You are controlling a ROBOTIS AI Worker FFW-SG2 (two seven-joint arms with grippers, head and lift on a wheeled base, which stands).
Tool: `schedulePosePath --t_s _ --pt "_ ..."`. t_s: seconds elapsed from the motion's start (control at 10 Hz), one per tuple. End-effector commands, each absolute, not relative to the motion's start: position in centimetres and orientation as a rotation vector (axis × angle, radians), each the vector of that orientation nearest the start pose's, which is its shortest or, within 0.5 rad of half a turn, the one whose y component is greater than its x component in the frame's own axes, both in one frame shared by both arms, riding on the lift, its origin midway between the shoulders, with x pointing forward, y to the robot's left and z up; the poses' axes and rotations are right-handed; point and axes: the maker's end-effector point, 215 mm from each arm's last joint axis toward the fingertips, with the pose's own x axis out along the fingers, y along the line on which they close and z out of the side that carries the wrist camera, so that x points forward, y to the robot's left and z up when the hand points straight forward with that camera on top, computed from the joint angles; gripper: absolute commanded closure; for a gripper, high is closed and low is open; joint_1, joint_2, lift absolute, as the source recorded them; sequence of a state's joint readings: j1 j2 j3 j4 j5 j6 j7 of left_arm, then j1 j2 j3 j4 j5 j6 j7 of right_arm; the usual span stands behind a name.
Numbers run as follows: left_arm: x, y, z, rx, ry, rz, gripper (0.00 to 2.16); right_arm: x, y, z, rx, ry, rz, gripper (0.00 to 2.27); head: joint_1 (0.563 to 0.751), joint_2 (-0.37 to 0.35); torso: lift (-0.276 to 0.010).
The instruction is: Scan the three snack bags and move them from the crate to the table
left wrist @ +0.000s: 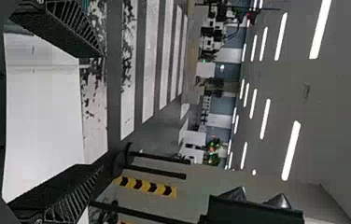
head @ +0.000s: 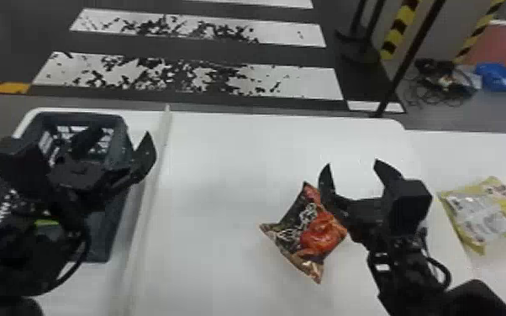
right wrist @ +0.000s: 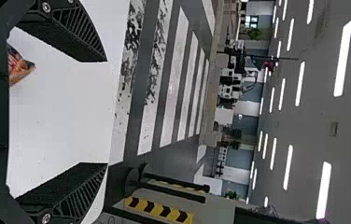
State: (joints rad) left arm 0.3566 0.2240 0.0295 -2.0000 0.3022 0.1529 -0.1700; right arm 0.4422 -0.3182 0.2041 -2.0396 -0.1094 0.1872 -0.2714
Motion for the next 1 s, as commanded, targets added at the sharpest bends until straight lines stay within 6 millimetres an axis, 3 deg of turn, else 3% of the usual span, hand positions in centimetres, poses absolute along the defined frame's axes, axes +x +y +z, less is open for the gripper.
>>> schedulePosePath --t_s 0.0,0.1,0.3,0.5,0.6,0.9 --pt "48.8 25.7 -32.7 -0.071 0.056 -0.186 0.03 42.0 -17.6 -41.9 -0.162 0.317 0.154 0.08 0.695 -0.013 -0.062" --pt "48.8 27.2 -32.7 -0.065 0.052 -0.141 0.03 39.9 -15.2 -43.4 -0.185 0.384 0.231 0.08 0.695 0.05 -0.062" --pt "48.6 28.1 -33.3 -0.073 0.055 -0.108 0.03 35.2 -10.6 -46.4 -0.386 0.465 0.359 0.09 0.695 0.168 -0.062" --pt "48.5 27.5 -33.6 -0.086 0.059 -0.108 0.03 32.3 -8.8 -48.8 -0.5 0.526 0.414 0.09 0.695 0.231 -0.062" --pt "48.4 26.9 -33.8 -0.093 0.065 -0.115 0.03 31.9 -8.5 -49.4 -0.563 0.53 0.416 0.09 0.695 0.251 -0.062" --pt "48.2 24.7 -34.3 -0.101 0.076 -0.15 0.03 33.9 -7.9 -51.3 -0.782 0.505 0.392 0.09 0.695 0.242 -0.062"
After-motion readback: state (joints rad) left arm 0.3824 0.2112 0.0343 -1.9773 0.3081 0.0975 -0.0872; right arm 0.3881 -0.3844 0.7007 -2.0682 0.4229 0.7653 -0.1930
